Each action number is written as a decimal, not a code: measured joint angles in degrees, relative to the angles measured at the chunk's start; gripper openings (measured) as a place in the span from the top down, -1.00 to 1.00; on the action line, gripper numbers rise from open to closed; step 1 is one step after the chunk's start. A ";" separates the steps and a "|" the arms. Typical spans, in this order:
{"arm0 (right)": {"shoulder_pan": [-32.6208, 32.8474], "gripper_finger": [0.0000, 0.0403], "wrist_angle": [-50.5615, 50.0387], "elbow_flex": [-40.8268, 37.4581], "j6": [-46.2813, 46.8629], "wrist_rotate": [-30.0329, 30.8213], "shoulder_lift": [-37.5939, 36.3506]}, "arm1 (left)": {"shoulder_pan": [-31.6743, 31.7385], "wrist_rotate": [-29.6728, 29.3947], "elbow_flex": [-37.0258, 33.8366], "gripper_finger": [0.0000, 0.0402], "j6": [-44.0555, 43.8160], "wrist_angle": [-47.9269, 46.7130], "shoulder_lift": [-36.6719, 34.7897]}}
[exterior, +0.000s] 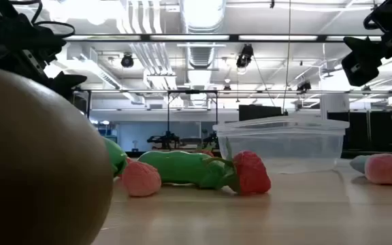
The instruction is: Pick and placing Produce into tupperware
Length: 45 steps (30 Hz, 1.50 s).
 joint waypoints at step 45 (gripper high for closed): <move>-0.02 -0.16 8.76 0.08 -32.21 37.65 0.32 | -0.01 0.00 0.00 -0.49 0.00 -0.02 0.00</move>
